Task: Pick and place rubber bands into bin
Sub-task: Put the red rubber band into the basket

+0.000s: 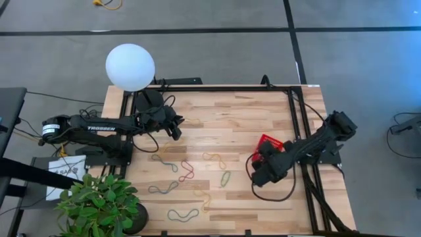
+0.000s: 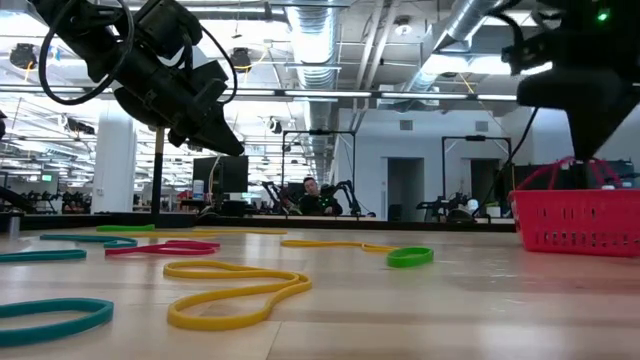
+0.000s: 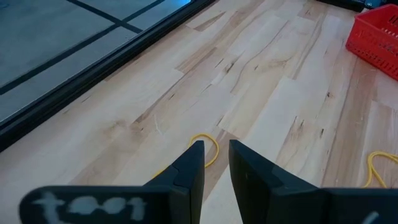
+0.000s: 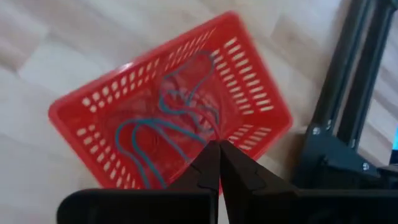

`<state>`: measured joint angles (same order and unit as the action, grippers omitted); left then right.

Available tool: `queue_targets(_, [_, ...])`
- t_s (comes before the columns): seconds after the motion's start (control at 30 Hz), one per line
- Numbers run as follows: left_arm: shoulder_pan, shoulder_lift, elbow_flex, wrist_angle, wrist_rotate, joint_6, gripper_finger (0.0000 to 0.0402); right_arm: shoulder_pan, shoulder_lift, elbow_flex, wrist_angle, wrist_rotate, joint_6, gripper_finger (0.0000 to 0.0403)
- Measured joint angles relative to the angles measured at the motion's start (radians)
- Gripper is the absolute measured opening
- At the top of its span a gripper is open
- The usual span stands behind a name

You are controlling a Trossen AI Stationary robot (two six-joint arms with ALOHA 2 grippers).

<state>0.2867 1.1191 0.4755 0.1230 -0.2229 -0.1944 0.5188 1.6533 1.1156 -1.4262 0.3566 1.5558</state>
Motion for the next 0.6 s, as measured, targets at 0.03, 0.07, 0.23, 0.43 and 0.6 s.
queue_targets(0.03, [0.0, 0.0, 0.0, 0.0, -0.001, 0.0, 0.0064, -0.003, 0.011, 0.0, 0.014, -0.016, -0.013, 0.0])
queue_targets(0.07, [0.0, 0.0, 0.0, 0.0, -0.001, 0.0, 0.0064, -0.006, 0.023, 0.0, 0.029, -0.037, -0.029, 0.0])
queue_targets(0.23, [0.0, 0.0, 0.0, 0.002, -0.003, 0.0, 0.0064, -0.027, 0.081, 0.0, 0.101, -0.095, -0.114, 0.0])
queue_targets(0.43, [0.0, 0.0, 0.0, 0.001, -0.003, 0.0, 0.0064, -0.057, 0.133, 0.001, 0.174, -0.097, -0.197, 0.0])
queue_targets(0.6, [0.0, 0.0, 0.0, 0.0, -0.004, 0.0, 0.0064, -0.075, 0.136, 0.002, 0.174, -0.097, -0.204, 0.0004])
